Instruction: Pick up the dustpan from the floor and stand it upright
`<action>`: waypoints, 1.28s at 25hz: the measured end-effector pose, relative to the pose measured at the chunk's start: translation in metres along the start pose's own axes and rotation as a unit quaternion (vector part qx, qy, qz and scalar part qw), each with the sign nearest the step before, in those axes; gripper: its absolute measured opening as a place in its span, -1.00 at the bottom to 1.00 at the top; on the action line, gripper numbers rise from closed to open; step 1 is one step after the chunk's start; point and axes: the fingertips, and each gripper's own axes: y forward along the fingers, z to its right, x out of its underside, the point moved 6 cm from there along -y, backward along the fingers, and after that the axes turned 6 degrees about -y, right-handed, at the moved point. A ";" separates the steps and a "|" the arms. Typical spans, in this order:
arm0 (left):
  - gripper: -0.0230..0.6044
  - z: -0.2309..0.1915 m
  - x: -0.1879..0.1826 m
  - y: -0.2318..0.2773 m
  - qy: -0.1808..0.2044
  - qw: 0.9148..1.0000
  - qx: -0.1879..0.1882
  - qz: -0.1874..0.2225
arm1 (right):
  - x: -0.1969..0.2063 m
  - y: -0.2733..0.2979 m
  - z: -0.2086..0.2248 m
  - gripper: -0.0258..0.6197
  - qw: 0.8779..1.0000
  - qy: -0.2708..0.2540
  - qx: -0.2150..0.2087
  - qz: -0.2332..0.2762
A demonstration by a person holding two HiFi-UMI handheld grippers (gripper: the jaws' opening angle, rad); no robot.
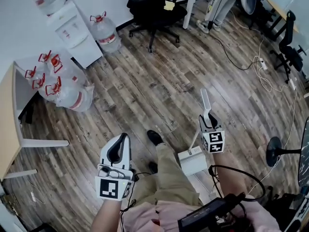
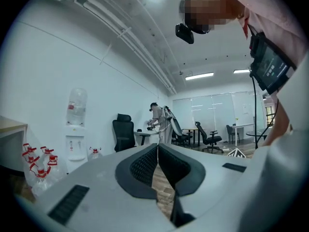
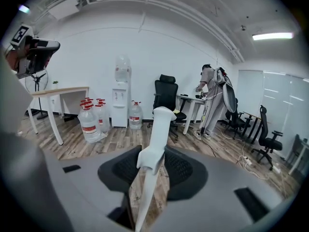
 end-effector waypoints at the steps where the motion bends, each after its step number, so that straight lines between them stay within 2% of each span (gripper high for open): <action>1: -0.88 0.005 -0.004 -0.002 0.000 1.000 0.004 0.002 | 0.000 -0.008 -0.003 -0.45 1.000 0.001 0.001 0.001; 12: -0.88 0.075 -0.008 -0.010 -0.003 0.998 0.057 0.007 | 0.018 -0.076 -0.004 -0.46 1.000 0.011 0.001 0.012; 18: -0.88 0.114 -0.012 -0.031 -0.010 0.998 0.058 0.008 | 0.036 -0.125 -0.012 -0.45 1.000 0.020 -0.009 0.009; 32: -0.88 0.215 -0.034 -0.080 0.009 0.996 0.085 0.004 | 0.088 -0.240 -0.029 -0.45 0.998 0.062 -0.010 0.012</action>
